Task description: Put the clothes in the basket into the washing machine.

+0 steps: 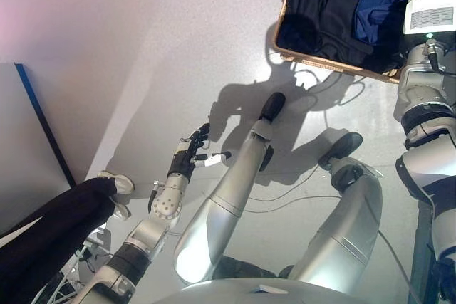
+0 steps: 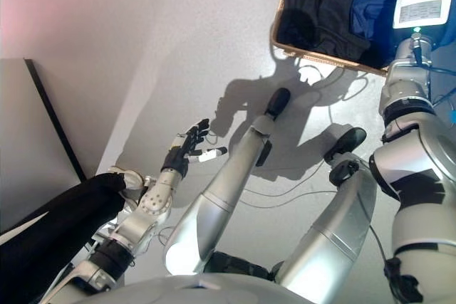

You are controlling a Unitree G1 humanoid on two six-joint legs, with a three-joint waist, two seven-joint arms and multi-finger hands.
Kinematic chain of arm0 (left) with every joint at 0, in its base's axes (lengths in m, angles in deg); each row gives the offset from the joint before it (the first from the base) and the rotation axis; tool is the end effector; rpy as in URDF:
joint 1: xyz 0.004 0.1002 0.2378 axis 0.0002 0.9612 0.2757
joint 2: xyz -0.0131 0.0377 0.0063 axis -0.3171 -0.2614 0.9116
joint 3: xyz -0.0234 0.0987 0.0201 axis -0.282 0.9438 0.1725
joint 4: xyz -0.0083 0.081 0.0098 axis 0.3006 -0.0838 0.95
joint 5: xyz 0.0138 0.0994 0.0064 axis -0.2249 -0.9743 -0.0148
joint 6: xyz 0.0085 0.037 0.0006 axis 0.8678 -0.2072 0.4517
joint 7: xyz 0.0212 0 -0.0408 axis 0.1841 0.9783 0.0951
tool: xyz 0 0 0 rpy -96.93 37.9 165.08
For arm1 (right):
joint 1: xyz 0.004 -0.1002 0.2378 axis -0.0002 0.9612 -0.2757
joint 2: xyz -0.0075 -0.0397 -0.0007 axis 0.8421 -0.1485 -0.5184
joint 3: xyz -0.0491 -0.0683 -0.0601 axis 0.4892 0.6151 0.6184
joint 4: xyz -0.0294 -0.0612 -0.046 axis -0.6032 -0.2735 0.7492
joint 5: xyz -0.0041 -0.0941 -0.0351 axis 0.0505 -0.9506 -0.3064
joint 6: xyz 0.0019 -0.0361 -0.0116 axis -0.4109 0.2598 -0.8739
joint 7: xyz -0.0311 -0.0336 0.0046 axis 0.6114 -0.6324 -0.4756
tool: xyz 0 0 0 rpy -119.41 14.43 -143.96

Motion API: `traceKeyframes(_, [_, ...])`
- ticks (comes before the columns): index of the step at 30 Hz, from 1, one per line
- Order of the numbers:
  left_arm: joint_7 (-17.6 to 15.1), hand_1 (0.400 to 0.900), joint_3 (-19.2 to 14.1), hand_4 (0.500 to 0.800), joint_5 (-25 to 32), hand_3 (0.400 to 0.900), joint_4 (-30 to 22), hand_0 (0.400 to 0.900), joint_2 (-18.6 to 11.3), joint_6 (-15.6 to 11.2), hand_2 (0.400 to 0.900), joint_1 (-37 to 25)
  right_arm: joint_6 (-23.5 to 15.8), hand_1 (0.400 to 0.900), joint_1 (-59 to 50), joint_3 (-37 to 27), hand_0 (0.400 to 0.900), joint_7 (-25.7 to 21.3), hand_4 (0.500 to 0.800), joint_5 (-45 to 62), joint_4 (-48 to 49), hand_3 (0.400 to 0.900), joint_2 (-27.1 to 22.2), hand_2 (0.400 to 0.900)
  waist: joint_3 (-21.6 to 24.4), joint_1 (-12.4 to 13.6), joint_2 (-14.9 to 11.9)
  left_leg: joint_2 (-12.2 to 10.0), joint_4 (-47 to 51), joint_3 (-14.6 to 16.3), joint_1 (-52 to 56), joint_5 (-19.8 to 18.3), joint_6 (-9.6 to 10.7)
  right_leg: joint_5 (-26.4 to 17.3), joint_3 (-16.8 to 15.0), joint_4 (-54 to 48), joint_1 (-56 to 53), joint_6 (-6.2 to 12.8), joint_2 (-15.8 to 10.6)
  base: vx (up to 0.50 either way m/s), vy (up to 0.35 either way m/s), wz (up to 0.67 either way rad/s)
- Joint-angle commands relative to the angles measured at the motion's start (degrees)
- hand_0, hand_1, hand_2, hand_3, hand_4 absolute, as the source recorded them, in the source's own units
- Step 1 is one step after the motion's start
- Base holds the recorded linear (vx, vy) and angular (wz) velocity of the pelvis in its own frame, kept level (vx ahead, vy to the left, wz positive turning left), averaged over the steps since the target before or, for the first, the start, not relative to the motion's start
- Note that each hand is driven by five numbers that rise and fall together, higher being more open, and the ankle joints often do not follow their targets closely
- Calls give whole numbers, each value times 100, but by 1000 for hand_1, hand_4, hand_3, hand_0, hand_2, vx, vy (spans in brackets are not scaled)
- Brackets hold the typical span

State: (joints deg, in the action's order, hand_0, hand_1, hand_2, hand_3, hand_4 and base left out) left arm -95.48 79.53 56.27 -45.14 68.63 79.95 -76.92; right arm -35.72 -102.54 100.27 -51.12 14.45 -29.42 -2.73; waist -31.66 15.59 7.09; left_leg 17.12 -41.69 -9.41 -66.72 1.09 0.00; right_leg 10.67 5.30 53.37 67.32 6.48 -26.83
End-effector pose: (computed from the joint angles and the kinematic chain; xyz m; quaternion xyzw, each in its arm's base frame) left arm 0.1998 0.1417 0.0045 0.1165 0.0748 -0.0621 0.9884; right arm 0.3373 -0.3152 0.2103 -0.8239 0.0496 -0.3062 0.4744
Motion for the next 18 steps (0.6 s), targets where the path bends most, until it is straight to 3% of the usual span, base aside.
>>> traceKeyframes(1, [-185, 900, -119, 800, 40, 900, -294, 900, -34, -222, 900, 434, 270, 900, -215, 401, 900, -76, 800, -140, 26, 900, -919, 900, 187, -53, 717, -60, -385, -38, 120, -980, -118, 54, -62, 73, -118, 4, 106, -5, -4, 3])
traceKeyframes(3, [-192, 900, -143, 800, 37, 900, -324, 900, -35, -223, 900, 441, 254, 900, -202, 360, 900, -7, 800, -102, 13, 900, -894, 900, 187, -56, 738, -49, -413, -26, 73, -978, -122, 65, -85, 106, -62, -1, 90, 0, 0, 0])
traceKeyframes(4, [-188, 900, -138, 800, 31, 900, -334, 900, -16, -222, 900, 445, 251, 837, -189, 330, 837, 11, 762, -72, 21, 837, -877, 837, 187, -58, 739, -56, -405, -19, 74, -974, -122, 62, -95, 109, -48, -2, 86, 0, 0, 0])
traceKeyframes(5, [-198, 900, -140, 800, 25, 900, -353, 900, -17, -220, 900, 436, 239, 629, -174, 319, 629, 60, 638, -58, -4, 629, -858, 629, 187, -52, 750, -52, -400, -17, 70, -968, -124, 63, -98, 113, -33, 0, 78, 0, 0, 0])
traceKeyframes(6, [-190, 900, -143, 800, 26, 900, -346, 900, -7, -215, 900, 444, 238, 463, -170, 314, 463, 90, 538, -62, -28, 463, -845, 463, 187, -47, 757, -51, -392, -16, 73, -962, -125, 61, -94, 110, -31, 3, 72, 0, 0, 0])
traceKeyframes(7, [-190, 900, -143, 800, 26, 900, -346, 900, -7, -215, 900, 445, 238, 400, -170, 315, 400, 91, 500, -62, -28, 400, -844, 400, 187, -48, 757, -51, -391, -17, 74, -962, -125, 61, -93, 109, -32, 3, 72, 0, 0, 0])
traceKeyframes(18, [-245, 900, -151, 800, -80, 900, -419, 900, -56, -193, 900, 294, 387, 400, -173, 367, 400, -270, 500, -50, 89, 400, -977, 400, 187, -140, 664, -172, 36, -9, 362, -812, -111, -98, 48, -269, -253, 71, 194, 2, -14, -5])
